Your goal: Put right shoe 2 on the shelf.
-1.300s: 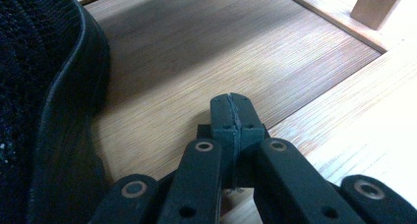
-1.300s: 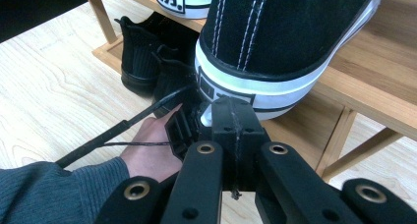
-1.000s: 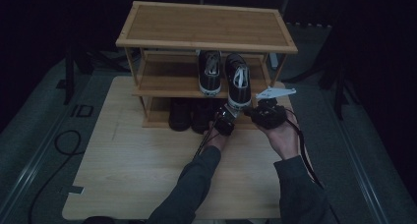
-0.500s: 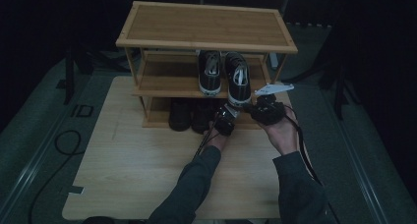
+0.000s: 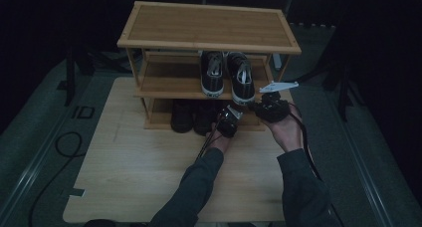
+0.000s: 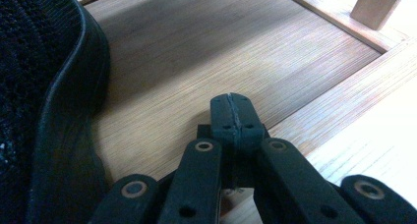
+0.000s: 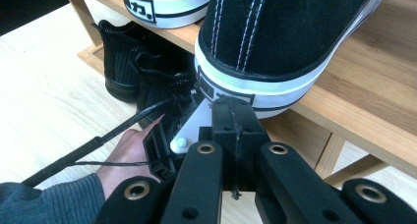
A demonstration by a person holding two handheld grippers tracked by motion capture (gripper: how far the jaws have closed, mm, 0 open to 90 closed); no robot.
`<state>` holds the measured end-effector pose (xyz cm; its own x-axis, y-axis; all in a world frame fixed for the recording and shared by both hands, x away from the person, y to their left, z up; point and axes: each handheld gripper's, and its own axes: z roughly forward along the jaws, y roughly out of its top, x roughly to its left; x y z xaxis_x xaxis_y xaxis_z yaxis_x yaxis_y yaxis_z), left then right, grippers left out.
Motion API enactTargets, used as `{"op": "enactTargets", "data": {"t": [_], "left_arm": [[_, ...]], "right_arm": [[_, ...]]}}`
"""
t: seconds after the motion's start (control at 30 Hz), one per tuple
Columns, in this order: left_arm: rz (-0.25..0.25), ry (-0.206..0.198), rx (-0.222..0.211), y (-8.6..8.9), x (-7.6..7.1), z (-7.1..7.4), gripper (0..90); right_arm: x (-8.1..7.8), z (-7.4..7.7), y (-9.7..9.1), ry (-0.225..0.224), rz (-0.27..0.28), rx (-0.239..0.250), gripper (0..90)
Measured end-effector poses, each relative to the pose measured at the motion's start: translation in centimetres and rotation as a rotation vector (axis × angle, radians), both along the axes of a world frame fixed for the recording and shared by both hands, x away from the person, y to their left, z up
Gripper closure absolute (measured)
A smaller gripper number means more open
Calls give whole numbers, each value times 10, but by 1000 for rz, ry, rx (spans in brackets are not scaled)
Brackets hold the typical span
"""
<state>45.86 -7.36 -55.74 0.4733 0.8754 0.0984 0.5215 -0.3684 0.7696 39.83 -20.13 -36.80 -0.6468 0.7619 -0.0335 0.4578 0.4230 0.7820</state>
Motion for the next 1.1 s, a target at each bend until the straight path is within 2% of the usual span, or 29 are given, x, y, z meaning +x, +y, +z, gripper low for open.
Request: {"op": "enactTargets", "data": {"t": [0.3,0.8,1.1], "left_arm": [[-1,1,-1,0,0,0,900],[0,0,0,0,0,0,900],[-4,3,8,1,0,0,900]], "right_arm": [[4,0,11,5,19,-3,900],[10,1,11,16,33,-11,900],[12,2,17,18,53,-25,900]]}}
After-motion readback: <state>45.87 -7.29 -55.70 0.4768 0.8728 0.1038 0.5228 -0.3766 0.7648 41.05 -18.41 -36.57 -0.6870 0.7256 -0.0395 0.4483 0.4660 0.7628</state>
